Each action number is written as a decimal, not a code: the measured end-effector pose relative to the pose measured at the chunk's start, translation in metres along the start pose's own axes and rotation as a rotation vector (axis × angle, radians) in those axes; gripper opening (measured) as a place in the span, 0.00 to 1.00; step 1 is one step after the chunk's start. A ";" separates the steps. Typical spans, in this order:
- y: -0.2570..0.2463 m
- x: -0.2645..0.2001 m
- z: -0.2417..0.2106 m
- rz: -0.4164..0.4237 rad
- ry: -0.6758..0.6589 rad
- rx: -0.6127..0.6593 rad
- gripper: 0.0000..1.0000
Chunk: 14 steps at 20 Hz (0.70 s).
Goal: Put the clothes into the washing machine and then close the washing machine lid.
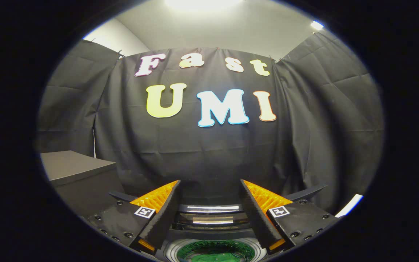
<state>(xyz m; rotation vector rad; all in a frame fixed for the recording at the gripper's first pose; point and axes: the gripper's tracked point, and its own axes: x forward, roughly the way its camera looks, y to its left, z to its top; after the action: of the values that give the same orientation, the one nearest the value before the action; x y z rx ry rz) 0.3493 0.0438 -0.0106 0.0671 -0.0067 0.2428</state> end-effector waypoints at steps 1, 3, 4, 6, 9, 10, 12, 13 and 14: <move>0.001 -0.010 -0.004 0.001 0.000 0.000 0.98; 0.002 -0.030 -0.019 0.007 0.014 -0.011 0.98; 0.003 -0.039 -0.026 0.016 0.026 -0.017 0.98; 0.005 -0.059 -0.041 0.034 0.052 -0.043 0.98; 0.007 -0.091 -0.061 0.059 0.093 -0.061 0.98; 0.008 -0.103 -0.065 0.066 0.103 -0.059 0.98; 0.008 -0.128 -0.072 0.071 0.118 -0.055 0.98; 0.009 -0.140 -0.073 0.074 0.121 -0.053 0.98; 0.009 -0.154 -0.073 0.075 0.119 -0.055 0.98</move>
<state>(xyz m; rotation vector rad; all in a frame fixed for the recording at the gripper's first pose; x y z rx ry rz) 0.1976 0.0205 -0.0853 -0.0028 0.1023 0.3211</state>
